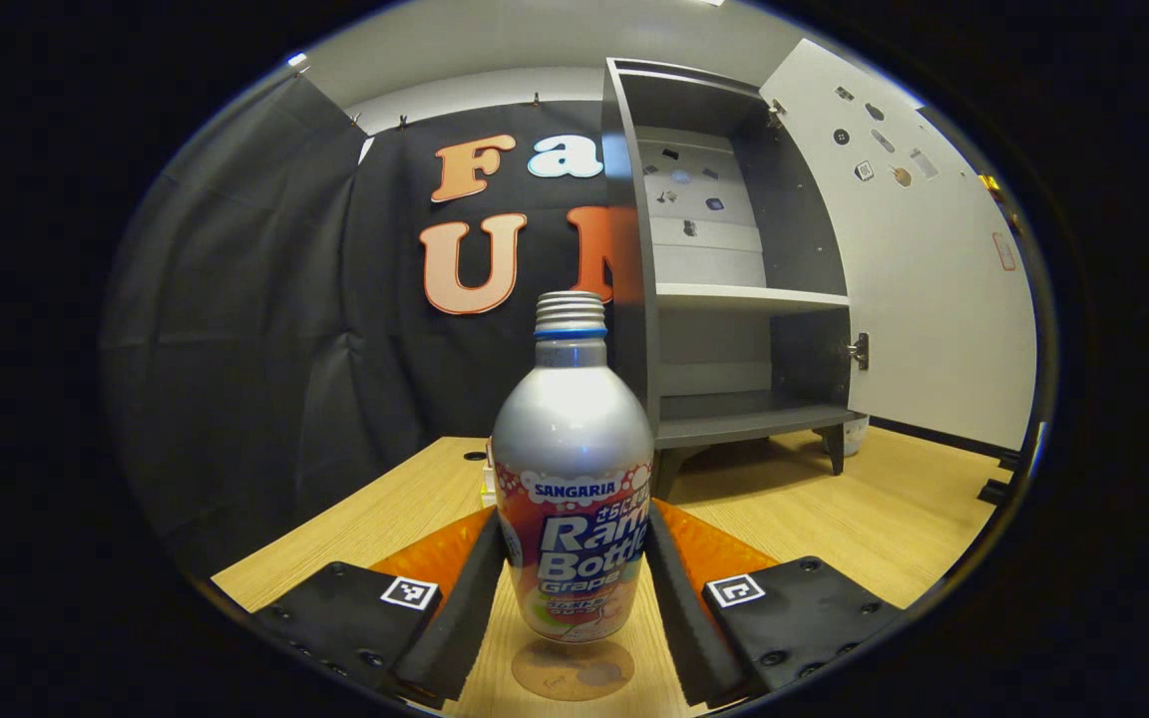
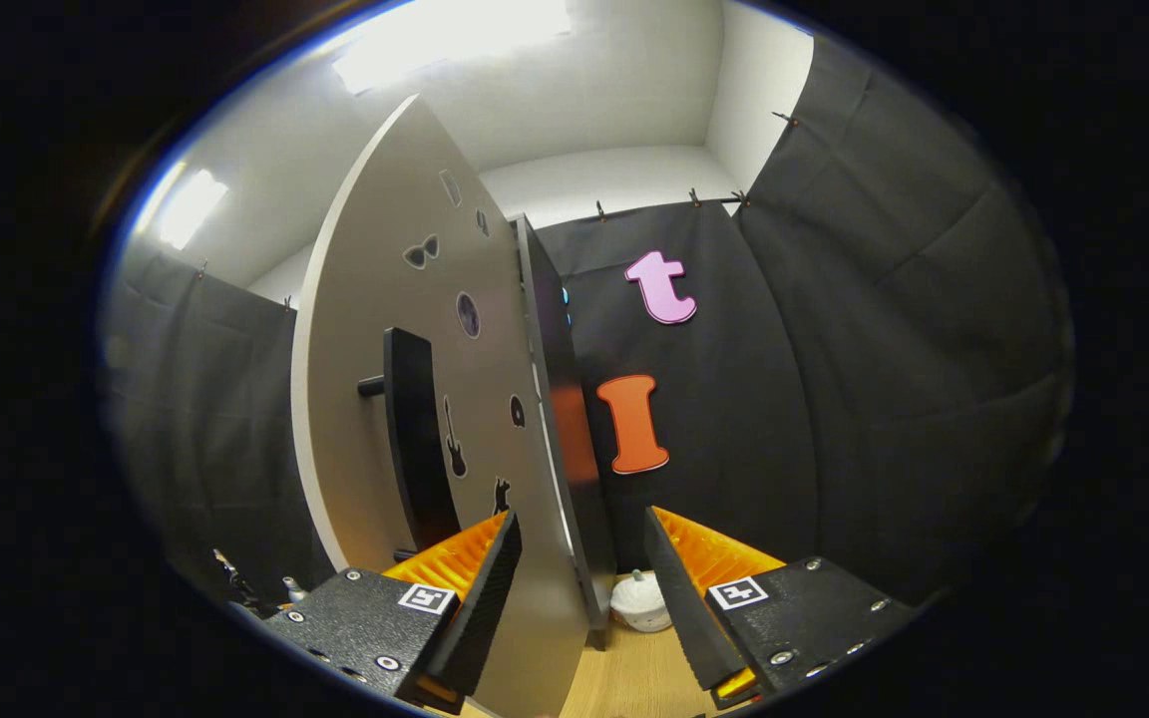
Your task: Open the cabinet door with the right hand, grasp the bottle in the cabinet with the left hand and place it on the coaster, then close the cabinet door with the right hand.
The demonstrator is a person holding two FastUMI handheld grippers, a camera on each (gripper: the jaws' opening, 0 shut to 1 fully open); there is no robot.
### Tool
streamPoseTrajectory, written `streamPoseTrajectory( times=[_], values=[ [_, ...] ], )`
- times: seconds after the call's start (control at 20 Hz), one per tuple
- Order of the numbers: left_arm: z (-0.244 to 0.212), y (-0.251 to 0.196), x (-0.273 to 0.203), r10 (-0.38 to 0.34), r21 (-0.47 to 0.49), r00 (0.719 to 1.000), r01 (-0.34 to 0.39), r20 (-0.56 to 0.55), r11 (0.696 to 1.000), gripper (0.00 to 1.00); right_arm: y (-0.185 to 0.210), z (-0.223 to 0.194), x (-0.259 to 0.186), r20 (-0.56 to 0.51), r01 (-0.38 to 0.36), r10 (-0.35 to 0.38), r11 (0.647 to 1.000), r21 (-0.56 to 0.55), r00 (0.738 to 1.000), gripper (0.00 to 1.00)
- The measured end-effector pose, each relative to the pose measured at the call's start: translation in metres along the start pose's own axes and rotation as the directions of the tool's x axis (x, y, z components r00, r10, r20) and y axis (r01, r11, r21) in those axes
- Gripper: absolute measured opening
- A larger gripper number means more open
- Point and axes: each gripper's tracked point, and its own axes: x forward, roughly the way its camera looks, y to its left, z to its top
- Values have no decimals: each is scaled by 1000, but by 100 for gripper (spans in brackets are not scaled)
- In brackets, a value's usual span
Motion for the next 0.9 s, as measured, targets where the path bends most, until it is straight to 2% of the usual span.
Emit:
streamPoseTrajectory(
  times=[0.1, 0.2, 0.35, 0.4, 0.6, 0.9],
  values=[
    [-5, 0, -5, 5, -16, 1000, -5, -2, 1000, 84, 0, -1, 0, 2, 7, -7, 1000, -1, 1000, 78],
    [-13, -1, -10, 7, -31, 1000, -7, -13, 1000, 81, 0, 1, 1, 4, 12, -12, 1000, -6, 1000, 78],
    [-26, -2, -13, 8, -43, 999, -10, -31, 999, 85, 2, 2, -1, 10, 9, -9, 1000, -2, 1000, 78],
    [-31, -3, -13, 11, -44, 999, -12, -36, 999, 83, 2, 3, -2, 14, 8, -8, 1000, 0, 1000, 78],
    [-44, -3, -13, 11, -42, 999, -13, -48, 999, 83, 3, 3, -3, 21, 7, -7, 1000, -1, 1000, 78],
    [-59, 4, -13, 55, -38, 997, -56, -45, 998, 83, 3, 5, -1, 25, 12, -12, 1000, -3, 1000, 78]
  ],
)
